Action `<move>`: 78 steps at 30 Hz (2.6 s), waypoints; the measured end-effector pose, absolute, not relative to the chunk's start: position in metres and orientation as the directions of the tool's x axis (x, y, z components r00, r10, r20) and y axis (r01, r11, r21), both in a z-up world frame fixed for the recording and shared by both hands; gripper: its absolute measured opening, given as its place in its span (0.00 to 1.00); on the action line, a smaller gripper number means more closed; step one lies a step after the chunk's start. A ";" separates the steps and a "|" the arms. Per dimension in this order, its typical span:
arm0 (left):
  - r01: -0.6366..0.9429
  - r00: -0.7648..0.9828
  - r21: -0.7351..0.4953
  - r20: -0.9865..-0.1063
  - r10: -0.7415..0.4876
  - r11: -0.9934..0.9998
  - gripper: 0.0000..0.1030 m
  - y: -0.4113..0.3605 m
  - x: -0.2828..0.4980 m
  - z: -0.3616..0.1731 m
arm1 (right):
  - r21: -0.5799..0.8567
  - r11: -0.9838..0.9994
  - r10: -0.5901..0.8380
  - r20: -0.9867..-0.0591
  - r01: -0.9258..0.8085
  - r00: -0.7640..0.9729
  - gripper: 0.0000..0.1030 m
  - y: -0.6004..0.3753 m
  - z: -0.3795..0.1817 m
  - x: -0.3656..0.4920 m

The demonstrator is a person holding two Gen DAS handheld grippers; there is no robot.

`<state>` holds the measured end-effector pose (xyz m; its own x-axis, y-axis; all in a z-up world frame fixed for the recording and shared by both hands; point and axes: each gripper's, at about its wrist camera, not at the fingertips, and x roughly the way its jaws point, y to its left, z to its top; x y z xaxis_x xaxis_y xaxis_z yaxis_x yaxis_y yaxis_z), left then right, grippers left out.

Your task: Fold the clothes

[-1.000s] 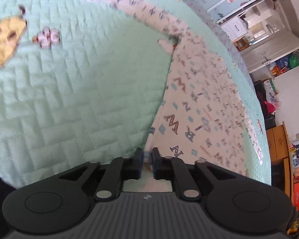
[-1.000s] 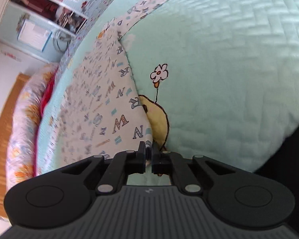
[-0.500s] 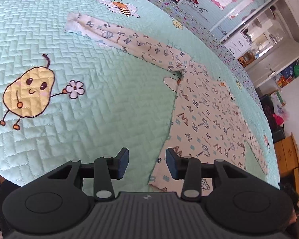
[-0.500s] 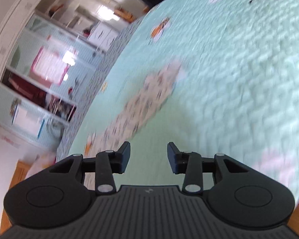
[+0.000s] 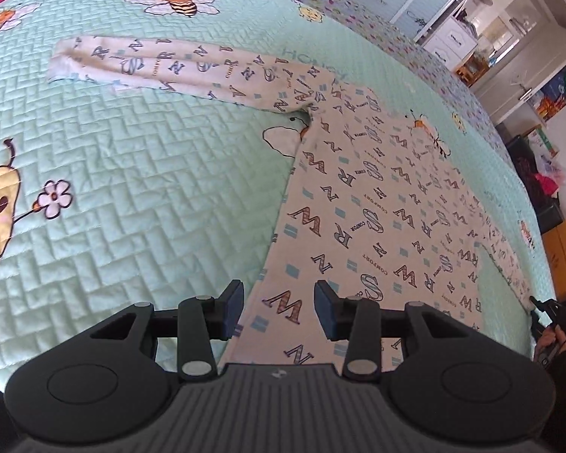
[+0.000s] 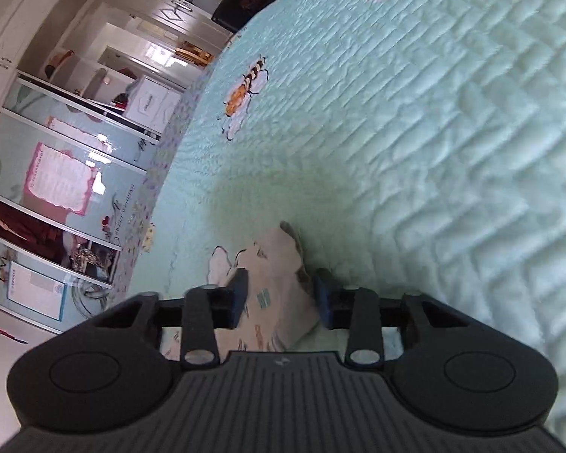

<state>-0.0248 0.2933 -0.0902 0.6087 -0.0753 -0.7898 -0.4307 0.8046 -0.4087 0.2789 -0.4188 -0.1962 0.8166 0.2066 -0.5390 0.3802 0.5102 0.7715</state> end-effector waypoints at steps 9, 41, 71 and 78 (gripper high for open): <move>-0.424 0.583 -0.377 -0.810 -0.071 0.823 0.42 0.281 -0.009 -0.096 | 0.703 0.641 0.122 -0.488 0.306 0.864 0.00 -0.465 -0.157 0.303; -0.561 0.816 -0.827 -0.544 0.196 0.040 0.57 0.535 -0.005 -0.173 | 0.822 0.564 0.592 -0.466 0.075 0.658 0.36 -0.257 -0.194 0.106; -0.480 0.692 -0.595 -0.709 -0.138 0.645 0.48 0.392 -0.069 -0.120 | 0.803 0.593 0.637 -0.511 0.057 0.577 0.42 -0.232 -0.174 0.103; -0.427 0.657 -0.684 -0.684 -0.317 0.592 0.57 0.344 -0.089 -0.145 | 0.811 0.581 0.681 -0.529 0.066 0.506 0.47 -0.239 -0.174 0.079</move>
<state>-0.0888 0.3443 -0.1446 0.6568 -0.3167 -0.6844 -0.4269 0.5919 -0.6836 0.0787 -0.2389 -0.1737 0.5056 0.6814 -0.5291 0.0661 0.5809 0.8113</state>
